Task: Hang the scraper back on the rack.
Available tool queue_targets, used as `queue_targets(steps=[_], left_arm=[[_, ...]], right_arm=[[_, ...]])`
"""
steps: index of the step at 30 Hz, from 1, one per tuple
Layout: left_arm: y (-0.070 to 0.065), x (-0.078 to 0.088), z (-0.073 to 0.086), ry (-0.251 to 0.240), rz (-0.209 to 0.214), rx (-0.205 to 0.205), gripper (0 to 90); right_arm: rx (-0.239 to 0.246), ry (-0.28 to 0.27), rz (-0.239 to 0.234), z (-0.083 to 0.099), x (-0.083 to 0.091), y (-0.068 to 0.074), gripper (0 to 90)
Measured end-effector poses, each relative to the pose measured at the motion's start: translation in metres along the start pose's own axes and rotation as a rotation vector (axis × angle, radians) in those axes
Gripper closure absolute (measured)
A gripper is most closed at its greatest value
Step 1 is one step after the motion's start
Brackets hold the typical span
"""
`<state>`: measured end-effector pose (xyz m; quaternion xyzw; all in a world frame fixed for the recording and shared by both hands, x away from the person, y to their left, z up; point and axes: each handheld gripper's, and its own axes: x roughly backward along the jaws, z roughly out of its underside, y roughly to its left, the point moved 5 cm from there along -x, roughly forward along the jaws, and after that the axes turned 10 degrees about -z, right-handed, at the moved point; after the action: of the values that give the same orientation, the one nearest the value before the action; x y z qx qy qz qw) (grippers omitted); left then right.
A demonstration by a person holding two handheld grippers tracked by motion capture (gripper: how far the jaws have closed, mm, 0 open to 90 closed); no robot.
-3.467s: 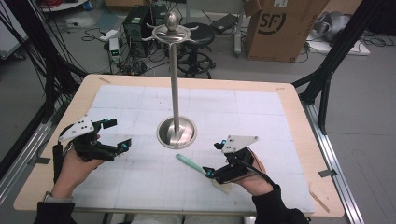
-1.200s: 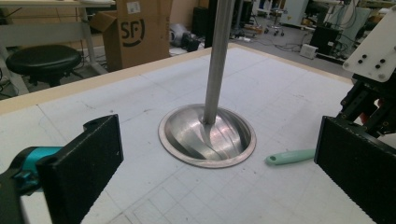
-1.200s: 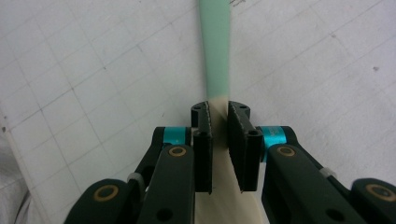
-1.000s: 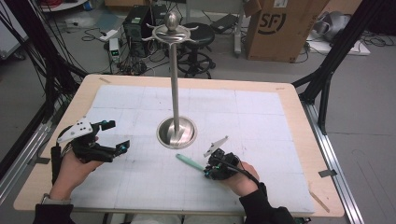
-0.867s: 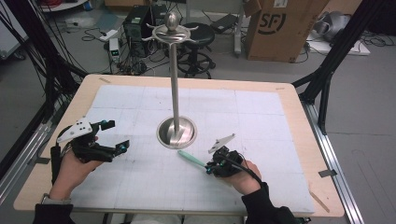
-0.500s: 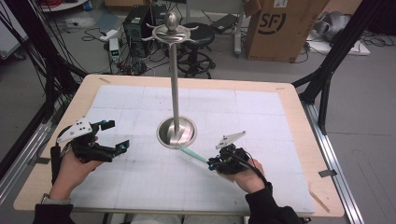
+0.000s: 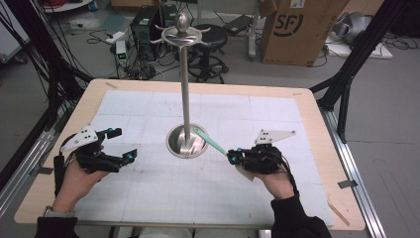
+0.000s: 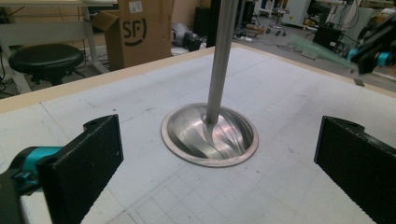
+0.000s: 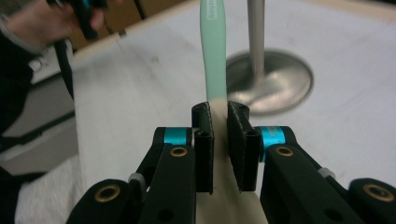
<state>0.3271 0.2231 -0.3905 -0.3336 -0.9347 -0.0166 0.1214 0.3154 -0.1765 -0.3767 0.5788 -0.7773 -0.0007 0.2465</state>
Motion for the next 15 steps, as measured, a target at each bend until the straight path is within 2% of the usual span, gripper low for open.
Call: queue_targets(steps=[3,6,7,11,12,15], left_arm=[[0.000,0.000,0.000,0.002,0.000,-0.002,1.7],[0.000,0.000,0.000,0.001,0.001,-0.003,1.7],[0.000,0.000,0.000,0.000,0.000,-0.001,1.7],[0.000,0.000,0.000,-0.002,-0.001,0.002,1.7],[0.000,0.000,0.000,-0.002,0.000,0.000,1.7],[0.000,0.001,0.000,-0.003,-0.001,0.000,1.7]], right_arm=[[0.047,-0.073,0.009,-0.020,0.016,0.004,81.4],[0.065,-0.102,0.010,-0.030,0.024,0.004,81.4],[0.087,-0.125,0.020,-0.040,0.031,0.004,81.4],[0.108,-0.139,0.023,-0.053,0.038,0.005,81.3],[0.124,-0.147,0.040,-0.058,0.041,0.004,81.4],[0.131,-0.163,0.059,-0.069,0.047,0.002,81.4]])
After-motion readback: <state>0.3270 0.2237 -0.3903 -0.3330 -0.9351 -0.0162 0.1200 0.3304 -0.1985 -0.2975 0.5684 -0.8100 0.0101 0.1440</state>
